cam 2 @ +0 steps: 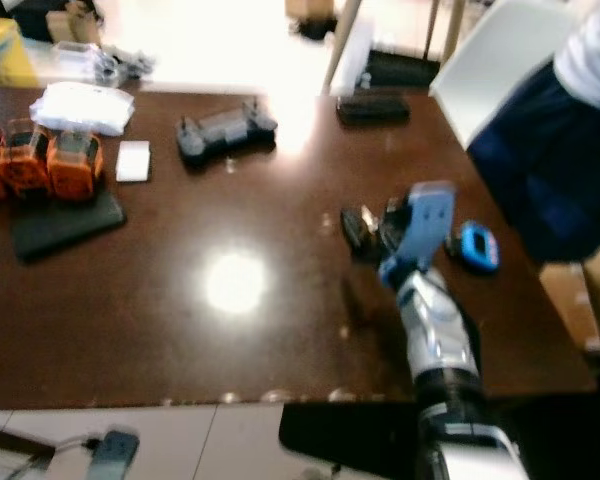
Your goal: Hang keys on a hook
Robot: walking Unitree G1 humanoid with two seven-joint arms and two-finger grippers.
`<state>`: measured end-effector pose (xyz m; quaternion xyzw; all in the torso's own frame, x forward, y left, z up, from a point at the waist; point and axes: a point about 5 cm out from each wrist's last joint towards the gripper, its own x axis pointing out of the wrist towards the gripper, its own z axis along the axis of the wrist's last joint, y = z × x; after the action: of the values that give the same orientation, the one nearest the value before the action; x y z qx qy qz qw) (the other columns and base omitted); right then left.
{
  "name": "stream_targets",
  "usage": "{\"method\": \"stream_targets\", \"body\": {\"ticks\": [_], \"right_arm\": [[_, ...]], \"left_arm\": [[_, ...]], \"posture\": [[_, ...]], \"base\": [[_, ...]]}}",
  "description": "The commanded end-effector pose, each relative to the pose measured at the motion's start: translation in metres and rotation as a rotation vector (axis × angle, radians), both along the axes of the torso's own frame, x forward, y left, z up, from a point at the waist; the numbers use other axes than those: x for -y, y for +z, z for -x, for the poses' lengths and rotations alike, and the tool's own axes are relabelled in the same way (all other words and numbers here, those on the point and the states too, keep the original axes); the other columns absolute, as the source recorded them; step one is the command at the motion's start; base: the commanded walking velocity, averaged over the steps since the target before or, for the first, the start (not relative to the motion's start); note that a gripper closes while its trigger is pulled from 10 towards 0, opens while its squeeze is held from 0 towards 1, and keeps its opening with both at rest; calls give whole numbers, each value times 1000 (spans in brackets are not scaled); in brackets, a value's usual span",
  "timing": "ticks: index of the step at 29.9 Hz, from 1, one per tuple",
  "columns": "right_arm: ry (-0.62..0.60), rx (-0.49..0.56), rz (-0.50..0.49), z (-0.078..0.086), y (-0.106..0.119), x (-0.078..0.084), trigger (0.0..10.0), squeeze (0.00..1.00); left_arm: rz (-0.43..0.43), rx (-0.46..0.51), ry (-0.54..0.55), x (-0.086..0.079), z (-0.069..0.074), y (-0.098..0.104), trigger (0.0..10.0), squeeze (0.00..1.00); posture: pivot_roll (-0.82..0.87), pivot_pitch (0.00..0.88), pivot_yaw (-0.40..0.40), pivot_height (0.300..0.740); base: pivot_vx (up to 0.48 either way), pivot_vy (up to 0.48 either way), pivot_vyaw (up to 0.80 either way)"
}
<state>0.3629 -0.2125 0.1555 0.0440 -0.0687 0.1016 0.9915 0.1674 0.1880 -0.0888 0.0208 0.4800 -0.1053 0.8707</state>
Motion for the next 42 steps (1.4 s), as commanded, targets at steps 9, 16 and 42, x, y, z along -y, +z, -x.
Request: {"method": "stream_targets", "body": {"ticks": [9, 16, 42], "right_arm": [[-43, -25, 3, 3, -6, 13, 10000, 0], [-88, -70, 27, 7, -13, 26, 10000, 0], [-172, -182, -21, 21, -39, 44, 10000, 0]], "left_arm": [[28, -33, 47, 4, 8, -4, 10000, 0], [53, -55, 31, 5, 10, -5, 10000, 0], [29, -69, 32, -2, 18, -7, 10000, 0]], "posture": [[-96, 85, 69, 740], [-99, 88, 75, 740], [-95, 108, 90, 740]], "base": [[0, 0, 0], [0, -337, 0], [0, -42, 0]]}}
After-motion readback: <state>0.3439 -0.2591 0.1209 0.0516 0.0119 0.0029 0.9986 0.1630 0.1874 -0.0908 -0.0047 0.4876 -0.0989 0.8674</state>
